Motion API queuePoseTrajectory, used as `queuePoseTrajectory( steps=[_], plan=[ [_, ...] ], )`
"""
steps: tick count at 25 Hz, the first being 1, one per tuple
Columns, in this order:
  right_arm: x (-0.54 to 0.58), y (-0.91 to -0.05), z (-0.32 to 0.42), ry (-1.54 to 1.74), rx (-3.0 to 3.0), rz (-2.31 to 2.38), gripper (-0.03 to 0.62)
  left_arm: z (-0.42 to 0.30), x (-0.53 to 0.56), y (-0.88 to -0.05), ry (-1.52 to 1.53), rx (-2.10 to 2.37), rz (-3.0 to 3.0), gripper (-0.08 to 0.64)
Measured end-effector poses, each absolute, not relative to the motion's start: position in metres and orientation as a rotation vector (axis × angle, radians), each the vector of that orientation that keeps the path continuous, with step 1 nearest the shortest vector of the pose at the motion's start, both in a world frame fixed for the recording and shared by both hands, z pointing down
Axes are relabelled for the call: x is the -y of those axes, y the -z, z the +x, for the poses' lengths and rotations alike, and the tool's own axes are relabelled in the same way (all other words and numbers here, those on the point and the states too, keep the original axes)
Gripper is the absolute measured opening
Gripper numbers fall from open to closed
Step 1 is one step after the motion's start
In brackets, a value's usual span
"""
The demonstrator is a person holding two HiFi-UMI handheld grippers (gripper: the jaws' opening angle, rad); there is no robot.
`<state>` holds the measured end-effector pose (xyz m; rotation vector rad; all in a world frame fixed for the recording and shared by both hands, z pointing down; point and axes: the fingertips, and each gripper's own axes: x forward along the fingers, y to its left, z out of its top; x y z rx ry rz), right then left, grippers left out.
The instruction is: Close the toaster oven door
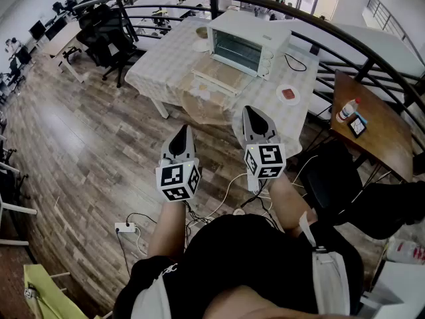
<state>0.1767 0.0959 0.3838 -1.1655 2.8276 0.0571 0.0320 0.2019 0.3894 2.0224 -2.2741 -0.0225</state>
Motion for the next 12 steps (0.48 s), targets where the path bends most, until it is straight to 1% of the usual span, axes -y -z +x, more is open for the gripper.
queuePoseTrajectory(
  steps=[12],
  plan=[
    [-0.124,-0.38,0.152,-0.079,-2.78,-1.19,0.002,0.011,-0.22,-0.394,0.016,2.244,2.06,0.012]
  ],
)
